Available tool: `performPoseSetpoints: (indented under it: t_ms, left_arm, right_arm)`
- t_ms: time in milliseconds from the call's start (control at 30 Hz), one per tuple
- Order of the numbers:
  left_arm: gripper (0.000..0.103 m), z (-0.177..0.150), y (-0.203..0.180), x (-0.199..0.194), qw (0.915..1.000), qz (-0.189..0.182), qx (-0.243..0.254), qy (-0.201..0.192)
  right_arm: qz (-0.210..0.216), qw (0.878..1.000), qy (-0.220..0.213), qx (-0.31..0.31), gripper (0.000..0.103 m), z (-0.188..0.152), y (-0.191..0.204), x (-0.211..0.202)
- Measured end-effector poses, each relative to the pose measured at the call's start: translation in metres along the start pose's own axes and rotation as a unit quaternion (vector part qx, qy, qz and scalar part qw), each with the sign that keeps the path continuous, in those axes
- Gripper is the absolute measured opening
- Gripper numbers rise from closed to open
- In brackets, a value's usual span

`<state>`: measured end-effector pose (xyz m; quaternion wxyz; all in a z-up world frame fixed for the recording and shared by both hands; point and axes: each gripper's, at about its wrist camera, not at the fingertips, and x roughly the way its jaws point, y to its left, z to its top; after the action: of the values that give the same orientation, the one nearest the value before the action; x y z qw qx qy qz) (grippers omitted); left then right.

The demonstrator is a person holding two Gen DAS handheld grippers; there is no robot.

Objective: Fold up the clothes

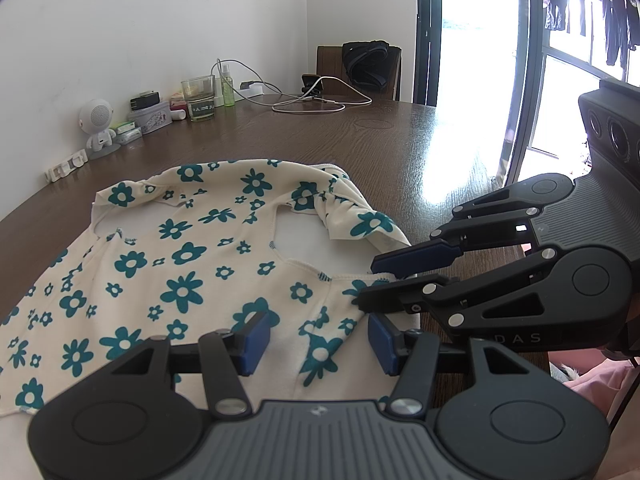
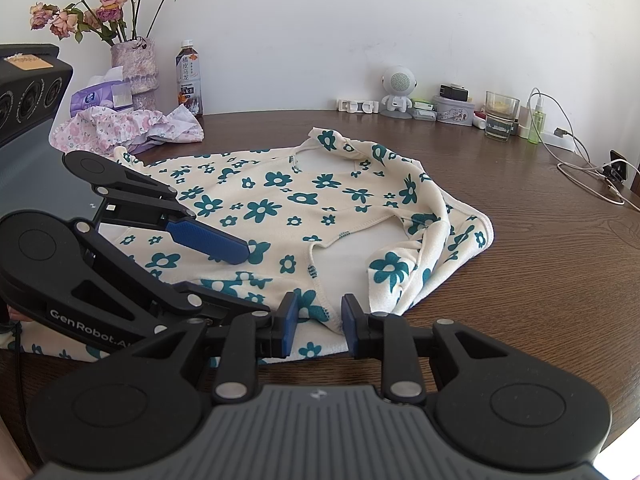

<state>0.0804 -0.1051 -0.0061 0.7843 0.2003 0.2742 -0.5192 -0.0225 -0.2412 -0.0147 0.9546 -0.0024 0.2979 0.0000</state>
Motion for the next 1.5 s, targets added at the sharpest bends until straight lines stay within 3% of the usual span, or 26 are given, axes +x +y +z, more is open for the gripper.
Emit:
performPoseSetpoints:
  t_ms: [1500]
  left_arm:
    - [0.054, 0.0001, 0.0006, 0.0001, 1.0, 0.0, 0.0, 0.0]
  right_arm:
    - [0.013, 1.0, 0.01, 0.013, 0.027, 0.0033, -0.009, -0.0031]
